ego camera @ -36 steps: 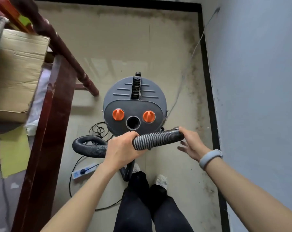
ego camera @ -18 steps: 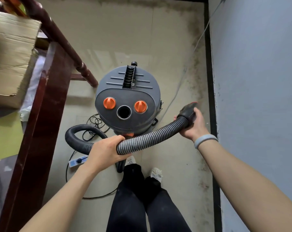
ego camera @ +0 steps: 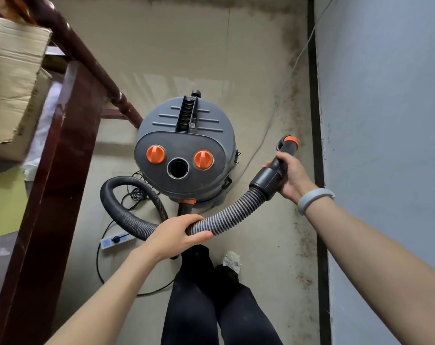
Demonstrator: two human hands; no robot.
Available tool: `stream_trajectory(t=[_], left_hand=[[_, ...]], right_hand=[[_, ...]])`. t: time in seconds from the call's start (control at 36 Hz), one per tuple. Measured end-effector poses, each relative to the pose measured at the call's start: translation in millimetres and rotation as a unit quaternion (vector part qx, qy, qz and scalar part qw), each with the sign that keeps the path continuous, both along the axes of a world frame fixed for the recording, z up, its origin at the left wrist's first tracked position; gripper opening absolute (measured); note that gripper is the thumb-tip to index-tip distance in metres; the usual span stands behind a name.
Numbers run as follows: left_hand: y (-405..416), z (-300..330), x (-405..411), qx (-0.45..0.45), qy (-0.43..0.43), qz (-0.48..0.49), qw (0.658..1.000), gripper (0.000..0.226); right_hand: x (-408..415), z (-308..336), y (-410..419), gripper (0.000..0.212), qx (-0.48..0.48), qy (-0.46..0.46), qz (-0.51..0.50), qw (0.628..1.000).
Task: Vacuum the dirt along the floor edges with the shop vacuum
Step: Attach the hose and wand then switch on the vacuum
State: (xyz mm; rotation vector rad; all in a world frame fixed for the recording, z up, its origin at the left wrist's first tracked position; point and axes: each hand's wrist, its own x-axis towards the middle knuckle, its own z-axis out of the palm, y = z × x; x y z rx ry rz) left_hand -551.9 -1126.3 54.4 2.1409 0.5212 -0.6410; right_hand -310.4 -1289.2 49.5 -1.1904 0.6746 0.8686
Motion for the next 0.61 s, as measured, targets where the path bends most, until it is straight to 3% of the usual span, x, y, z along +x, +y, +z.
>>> stream_trajectory(t=[0.06,0.17,0.25,0.36,0.42,0.53,0.61], left_hand=[[5.8,-4.3,-5.5,-0.014,0.020,0.008,1.000,0.040],[18.7,-14.4,-14.4,0.009,0.072,-0.009,0.997,0.071],[29.2,-24.9,-12.4,0.032,0.115,-0.039,0.992,0.056],[40.8,-33.7,4.2,-0.080,0.164,0.016,0.983,0.044],[44.0,-35.3,15.5,-0.088,0.117,0.077,0.986,0.038],[51.4,-39.9,32.1,0.045,-0.025,0.168,0.984,0.032],[62.5,-51.8,32.3,0.098,-0.066,0.185,0.976,0.042]], right_hand=[[8.7,2.5,3.3,0.025,0.010,0.015,-0.027,0.999],[14.3,3.2,14.1,0.035,-0.013,0.027,-0.070,0.997],[7.0,-5.8,24.3,0.029,-0.044,0.018,-0.055,0.997],[-12.4,-13.8,36.5,0.019,-0.059,-0.016,-0.019,0.998],[-21.6,-15.5,40.2,0.015,-0.056,-0.034,0.000,0.998],[-34.1,-16.4,45.7,0.013,-0.054,-0.074,0.062,0.994],[-41.3,-16.7,51.3,0.013,-0.080,-0.102,0.115,0.985]])
